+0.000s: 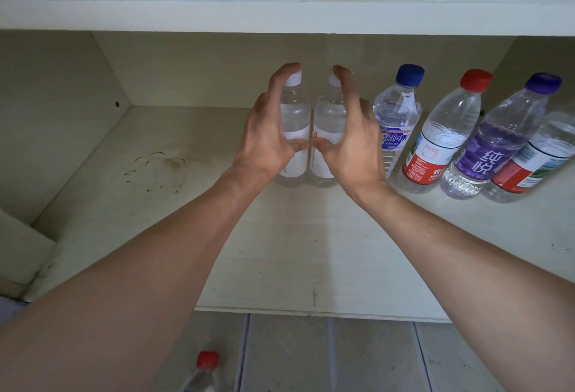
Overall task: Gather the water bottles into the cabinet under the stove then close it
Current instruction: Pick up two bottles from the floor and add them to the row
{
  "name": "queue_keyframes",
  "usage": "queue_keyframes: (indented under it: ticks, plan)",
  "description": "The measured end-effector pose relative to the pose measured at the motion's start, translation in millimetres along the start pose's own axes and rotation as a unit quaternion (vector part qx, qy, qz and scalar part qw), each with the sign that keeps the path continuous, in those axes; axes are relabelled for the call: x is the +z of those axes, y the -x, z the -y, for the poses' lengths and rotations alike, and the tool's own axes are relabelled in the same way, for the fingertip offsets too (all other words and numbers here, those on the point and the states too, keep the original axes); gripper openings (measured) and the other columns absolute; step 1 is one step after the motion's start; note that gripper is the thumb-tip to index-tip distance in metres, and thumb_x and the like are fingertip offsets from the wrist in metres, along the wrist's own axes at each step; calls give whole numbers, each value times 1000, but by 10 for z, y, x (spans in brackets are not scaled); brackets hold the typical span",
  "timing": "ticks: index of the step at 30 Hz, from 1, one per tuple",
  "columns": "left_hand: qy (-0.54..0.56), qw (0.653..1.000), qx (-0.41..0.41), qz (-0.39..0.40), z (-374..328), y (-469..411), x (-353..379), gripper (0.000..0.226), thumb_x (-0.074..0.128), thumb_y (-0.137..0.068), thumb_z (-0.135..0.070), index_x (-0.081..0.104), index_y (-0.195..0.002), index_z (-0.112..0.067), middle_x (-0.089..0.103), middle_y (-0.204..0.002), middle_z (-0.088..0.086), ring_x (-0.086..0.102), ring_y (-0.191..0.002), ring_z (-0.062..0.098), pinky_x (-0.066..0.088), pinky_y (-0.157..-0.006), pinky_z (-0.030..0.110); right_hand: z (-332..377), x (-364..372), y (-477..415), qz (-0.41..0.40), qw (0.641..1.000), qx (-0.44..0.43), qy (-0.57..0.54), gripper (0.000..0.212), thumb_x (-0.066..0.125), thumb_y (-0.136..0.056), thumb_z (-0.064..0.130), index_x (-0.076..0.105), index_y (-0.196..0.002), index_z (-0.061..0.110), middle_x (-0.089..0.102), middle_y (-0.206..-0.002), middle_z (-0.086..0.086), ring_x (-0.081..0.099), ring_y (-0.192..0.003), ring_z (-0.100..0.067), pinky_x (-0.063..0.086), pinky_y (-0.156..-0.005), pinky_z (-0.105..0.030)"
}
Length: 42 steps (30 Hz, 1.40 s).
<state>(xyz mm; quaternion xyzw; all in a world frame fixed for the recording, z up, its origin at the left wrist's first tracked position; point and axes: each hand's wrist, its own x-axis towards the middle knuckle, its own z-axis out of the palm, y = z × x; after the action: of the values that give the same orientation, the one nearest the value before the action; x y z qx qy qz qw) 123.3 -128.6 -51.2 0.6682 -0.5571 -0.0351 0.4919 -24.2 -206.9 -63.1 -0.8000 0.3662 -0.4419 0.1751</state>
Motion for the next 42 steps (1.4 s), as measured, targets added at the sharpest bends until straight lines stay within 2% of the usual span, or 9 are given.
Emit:
queue_keyframes:
  ticks: [6,10,18,21,25,28,32,37,42]
  plan:
    - [0,1000,3,3,74,-47,-25,123,105,-67,-12,28,-153,-52,63,-147,-7,67,-121,23,58,-93,26,-30,32,-16,0,1000,2,7,117,94,-75,16,24,-165,42,63,-131,-10,65,-110,-30,59,-90,-47]
    - [-15,1000,9,3,46,-39,7,122,107,-67,-19,29,-155,-50,66,-145,-5,68,-122,25,61,-99,43,-9,27,-8,-1,1000,6,8,118,94,-76,15,22,-165,43,62,-134,-10,64,-113,-29,58,-93,-49]
    - [-42,999,-15,3,-50,19,14,122,103,-69,-10,28,-160,-41,58,-153,-6,65,-121,25,62,-97,46,119,-78,49,34,999,22,25,121,92,-80,13,13,-166,46,59,-138,-9,62,-117,-32,58,-94,-52]
    - [-71,996,-45,38,-126,19,-72,126,98,-75,-6,21,-164,-49,55,-151,1,63,-119,27,64,-91,49,180,-160,49,64,997,13,49,119,84,-85,10,7,-168,44,59,-140,-13,64,-114,-36,59,-92,-55]
    - [-137,984,-78,89,-378,95,-346,116,92,-88,-27,14,-171,-51,51,-150,8,61,-123,30,60,-101,49,318,-315,134,98,991,16,94,109,71,-94,7,1,-172,37,55,-142,-18,66,-106,-46,59,-85,-56]
    - [-213,969,-79,94,-554,324,-632,99,82,-97,-44,16,-170,-54,46,-160,8,54,-143,35,55,-108,56,563,-416,305,104,984,26,139,90,61,-102,15,8,-173,28,46,-151,-21,59,-121,-51,53,-90,-53]
    - [-315,941,-73,99,-727,829,-1003,82,66,-100,-68,29,-168,-45,36,-174,9,41,-156,38,47,-117,57,897,-508,677,123,969,2,215,76,54,-104,16,19,-171,23,25,-172,-22,45,-142,-50,52,-105,-55]
    - [-393,910,-92,93,-933,1484,-1329,80,53,-98,-81,43,-165,-38,43,-169,9,38,-156,36,42,-122,58,1234,-586,1166,167,957,-31,237,55,46,-111,27,41,-163,9,37,-164,-28,43,-145,-49,50,-109,-58]
    - [-429,890,-120,97,-938,2074,-1611,84,46,-97,-86,50,-161,-32,46,-168,12,43,-152,40,43,-121,62,1542,-579,1617,214,949,-34,227,54,46,-112,35,43,-161,13,36,-167,-22,40,-148,-43,50,-106,-56]
